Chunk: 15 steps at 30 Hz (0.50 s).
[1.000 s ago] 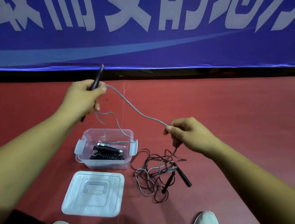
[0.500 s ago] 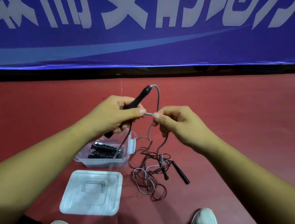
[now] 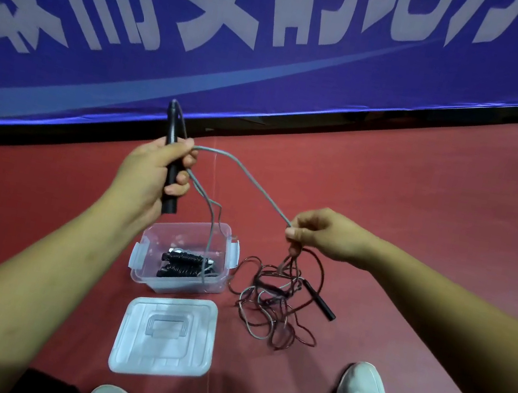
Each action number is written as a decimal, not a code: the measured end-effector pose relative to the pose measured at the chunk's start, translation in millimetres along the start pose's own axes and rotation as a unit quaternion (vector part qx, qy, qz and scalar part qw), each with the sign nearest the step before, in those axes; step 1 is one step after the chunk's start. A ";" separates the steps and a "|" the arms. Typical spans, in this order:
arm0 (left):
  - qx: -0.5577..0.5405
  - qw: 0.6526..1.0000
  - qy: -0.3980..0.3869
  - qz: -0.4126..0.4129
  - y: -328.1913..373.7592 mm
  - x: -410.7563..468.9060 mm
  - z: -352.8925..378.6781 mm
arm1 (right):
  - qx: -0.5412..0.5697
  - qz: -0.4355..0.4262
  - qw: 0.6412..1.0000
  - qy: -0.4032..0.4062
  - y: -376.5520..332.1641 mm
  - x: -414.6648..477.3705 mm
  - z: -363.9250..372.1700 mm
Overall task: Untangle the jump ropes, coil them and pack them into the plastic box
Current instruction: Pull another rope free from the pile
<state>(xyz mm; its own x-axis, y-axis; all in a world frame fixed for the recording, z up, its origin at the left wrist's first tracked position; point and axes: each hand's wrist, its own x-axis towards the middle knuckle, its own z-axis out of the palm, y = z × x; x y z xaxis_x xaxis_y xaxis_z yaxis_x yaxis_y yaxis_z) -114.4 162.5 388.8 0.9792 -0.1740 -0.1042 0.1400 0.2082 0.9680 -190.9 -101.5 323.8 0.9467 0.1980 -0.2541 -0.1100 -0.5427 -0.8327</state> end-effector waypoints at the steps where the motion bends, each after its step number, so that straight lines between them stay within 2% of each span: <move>1: 0.089 0.996 0.018 0.017 -1.5 2.9 -4.2 | 0.015 -0.018 0.999 0.027 -2.6 0.5 -0.7; 3: 0.298 0.951 0.056 0.055 -7.6 8.7 -11.6 | 0.039 -0.046 0.996 0.064 -10.9 -0.2 -0.9; 4: 0.353 0.931 0.063 0.068 -10.6 9.9 -12.8 | 0.040 -0.056 0.995 0.072 -15.3 -1.3 -0.5; 5: 0.371 0.924 0.055 0.075 -13.0 8.9 -11.6 | 0.034 -0.065 0.994 0.076 -20.5 -3.3 0.3; 7: 0.353 0.932 0.005 0.081 -17.0 3.1 -3.6 | 0.020 -0.084 0.993 0.077 -28.6 -6.2 3.7; 10: 0.314 0.940 -0.120 0.063 -21.8 -9.5 12.8 | 0.032 -0.116 0.991 0.067 -39.9 -9.9 9.6; 13: 0.323 0.915 -0.240 0.039 -24.6 -22.0 25.1 | 0.069 -0.149 0.986 0.044 -51.7 -14.5 12.3; 15: 0.335 0.904 -0.260 0.057 -23.4 -26.9 30.1 | 0.083 -0.164 0.982 0.038 -56.1 -17.8 10.7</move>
<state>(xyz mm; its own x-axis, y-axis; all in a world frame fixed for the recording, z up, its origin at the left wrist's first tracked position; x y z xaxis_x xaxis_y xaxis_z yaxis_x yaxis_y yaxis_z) -148.5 133.3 375.8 0.7558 -0.6535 -0.0423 -0.2479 -0.3452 0.9052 -204.9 -65.9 369.8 0.9589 0.2743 0.0728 0.1619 -0.3180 -0.9342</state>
